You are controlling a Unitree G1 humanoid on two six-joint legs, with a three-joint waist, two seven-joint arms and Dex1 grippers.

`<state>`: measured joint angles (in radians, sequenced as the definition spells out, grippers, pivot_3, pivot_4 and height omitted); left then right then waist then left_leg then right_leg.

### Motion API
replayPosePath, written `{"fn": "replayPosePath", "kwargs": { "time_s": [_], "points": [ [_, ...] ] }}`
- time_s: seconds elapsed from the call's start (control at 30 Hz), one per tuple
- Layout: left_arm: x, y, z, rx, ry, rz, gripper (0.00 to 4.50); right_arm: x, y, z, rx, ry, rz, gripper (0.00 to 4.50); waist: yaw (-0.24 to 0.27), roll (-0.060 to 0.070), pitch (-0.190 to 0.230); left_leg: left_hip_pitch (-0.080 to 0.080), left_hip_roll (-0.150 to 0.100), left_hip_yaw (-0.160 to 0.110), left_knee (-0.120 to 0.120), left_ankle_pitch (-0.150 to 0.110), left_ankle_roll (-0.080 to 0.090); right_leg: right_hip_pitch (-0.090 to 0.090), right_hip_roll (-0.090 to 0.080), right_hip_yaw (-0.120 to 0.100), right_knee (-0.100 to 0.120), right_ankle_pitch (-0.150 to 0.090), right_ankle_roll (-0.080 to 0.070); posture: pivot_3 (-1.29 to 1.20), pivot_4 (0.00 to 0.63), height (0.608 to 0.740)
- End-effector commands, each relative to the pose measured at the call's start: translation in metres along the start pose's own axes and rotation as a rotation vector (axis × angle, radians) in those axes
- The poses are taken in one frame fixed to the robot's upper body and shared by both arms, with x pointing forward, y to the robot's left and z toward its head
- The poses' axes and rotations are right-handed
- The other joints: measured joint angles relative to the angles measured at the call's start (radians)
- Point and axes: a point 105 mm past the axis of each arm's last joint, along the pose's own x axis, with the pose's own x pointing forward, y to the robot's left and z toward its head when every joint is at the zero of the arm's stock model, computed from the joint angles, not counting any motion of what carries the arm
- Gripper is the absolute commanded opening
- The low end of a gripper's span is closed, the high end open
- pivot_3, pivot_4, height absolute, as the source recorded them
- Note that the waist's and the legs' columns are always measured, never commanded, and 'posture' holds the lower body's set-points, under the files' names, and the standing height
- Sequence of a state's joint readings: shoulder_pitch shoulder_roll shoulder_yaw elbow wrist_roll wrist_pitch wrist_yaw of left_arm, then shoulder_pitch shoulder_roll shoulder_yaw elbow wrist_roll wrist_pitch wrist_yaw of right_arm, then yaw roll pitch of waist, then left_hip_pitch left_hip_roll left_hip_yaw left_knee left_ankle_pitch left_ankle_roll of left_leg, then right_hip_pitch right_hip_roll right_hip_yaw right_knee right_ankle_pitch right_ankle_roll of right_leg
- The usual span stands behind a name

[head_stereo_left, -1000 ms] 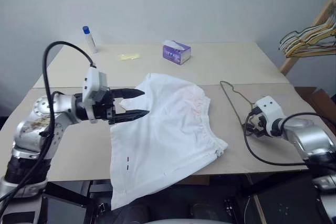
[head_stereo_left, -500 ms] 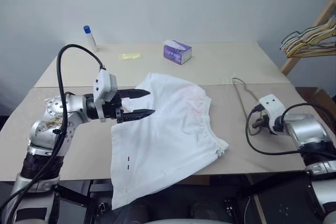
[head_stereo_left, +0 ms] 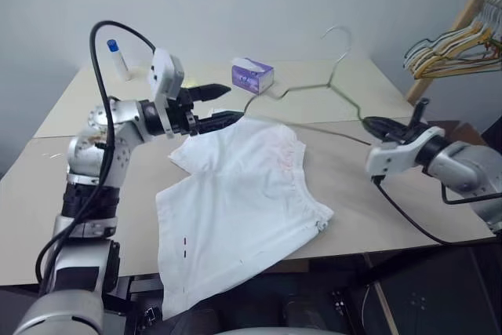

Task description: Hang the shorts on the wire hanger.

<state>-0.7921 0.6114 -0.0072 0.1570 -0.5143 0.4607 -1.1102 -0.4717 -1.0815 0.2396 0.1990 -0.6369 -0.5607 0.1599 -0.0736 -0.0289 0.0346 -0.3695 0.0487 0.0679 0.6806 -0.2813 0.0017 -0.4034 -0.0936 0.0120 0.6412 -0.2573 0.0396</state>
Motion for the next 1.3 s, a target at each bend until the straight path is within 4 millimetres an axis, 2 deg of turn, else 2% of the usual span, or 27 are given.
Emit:
{"fn": "replayPosePath", "kwargs": {
  "time_s": [0.03, 0.17, 0.37, 0.47, 0.57, 0.97, 1.07, 1.1, 1.23, 1.3],
  "points": [
    [0.006, 0.004, 0.0, -0.003, 0.048, -0.04, 4.48, 0.006, -0.028, 0.004, -0.124, -0.041, -0.116, 0.0, -0.007, 0.0, 0.0, 0.0, 0.0, 0.0, 0.0, 0.0, 0.0, 0.0, 0.0, 0.001, 0.0, 0.0, 0.0, -0.07, 0.0, 0.74],
    [0.019, 0.003, -0.019, -0.041, 0.2, -0.118, 4.48, 0.011, -0.036, 0.014, -0.157, -0.1, -0.158, 0.0, -0.02, 0.0, 0.0, 0.0, 0.0, 0.0, 0.0, 0.0, 0.0, 0.001, 0.0, 0.0, 0.0, 0.0, 0.0, -0.08, 0.0, 0.74],
    [0.039, 0.013, -0.039, -0.078, 0.341, -0.073, 4.48, 0.013, -0.048, 0.021, -0.179, -0.136, -0.202, 0.0, -0.027, 0.0, 0.0, 0.0, -0.001, 0.0, 0.0, 0.0, 0.0, 0.0, 0.0, 0.001, -0.001, 0.001, 0.001, -0.09, 0.0, 0.74],
    [0.039, 0.002, -0.049, -0.119, 0.385, -0.163, 4.48, 0.012, -0.053, 0.024, -0.186, -0.145, -0.216, 0.0, -0.031, 0.0, 0.0, 0.0, -0.001, 0.0, 0.0, 0.0, 0.0, 0.0, 0.0, 0.001, -0.001, 0.001, 0.001, -0.1, 0.0, 0.74],
    [0.035, -0.008, -0.059, -0.093, 0.419, -0.223, 3.85, 0.012, -0.056, 0.023, -0.19, -0.139, -0.225, 0.0, -0.042, 0.0, 0.0, 0.0, -0.001, 0.0, 0.0, 0.0, 0.0, 0.0, 0.0, 0.001, 0.0, 0.001, 0.001, -0.11, 0.0, 0.74],
    [0.028, -0.007, -0.061, -0.123, 0.384, -0.174, 0.02, 0.016, -0.062, 0.022, -0.185, -0.133, -0.238, 0.0, -0.052, 0.0, 0.0, 0.0, -0.001, -0.001, 0.001, 0.0, 0.0, 0.0, 0.0, 0.002, 0.001, 0.001, 0.001, -0.09, 0.0, 0.74],
    [0.024, -0.004, -0.061, -0.114, 0.386, -0.139, 0.01, 0.016, -0.062, 0.027, -0.168, -0.169, -0.236, 0.0, -0.051, 0.0, 0.0, 0.0, -0.001, -0.002, 0.001, 0.0, 0.0, 0.0, -0.001, 0.002, 0.001, 0.001, 0.002, -0.08, 0.0, 0.74],
    [0.023, -0.003, -0.061, -0.112, 0.389, -0.133, 0.0, 0.015, -0.061, 0.029, -0.141, -0.192, -0.229, 0.54, -0.051, 0.0, 0.0, 0.0, -0.001, -0.002, 0.001, 0.0, 0.0, 0.0, -0.001, 0.002, 0.001, 0.001, 0.002, -0.07, 0.0, 0.74],
    [0.015, 0.001, -0.066, -0.094, 0.425, -0.095, 0.0, 0.008, -0.057, 0.038, -0.062, -0.273, -0.194, 1.85, -0.051, 0.0, 0.0, 0.0, -0.001, -0.003, 0.001, 0.0, 0.0, 0.0, -0.001, 0.002, 0.001, 0.001, 0.002, -0.06, 0.0, 0.74],
    [0.005, 0.004, -0.074, -0.038, 0.471, -0.063, 0.0, 0.0, -0.054, 0.046, 0.089, -0.333, -0.148, 2.52, -0.05, 0.0, 0.0, 0.0, -0.001, -0.004, 0.001, 0.0, 0.0, 0.0, -0.001, 0.002, 0.0, 0.001, 0.002, -0.06, 0.0, 0.74]
  ]
}}
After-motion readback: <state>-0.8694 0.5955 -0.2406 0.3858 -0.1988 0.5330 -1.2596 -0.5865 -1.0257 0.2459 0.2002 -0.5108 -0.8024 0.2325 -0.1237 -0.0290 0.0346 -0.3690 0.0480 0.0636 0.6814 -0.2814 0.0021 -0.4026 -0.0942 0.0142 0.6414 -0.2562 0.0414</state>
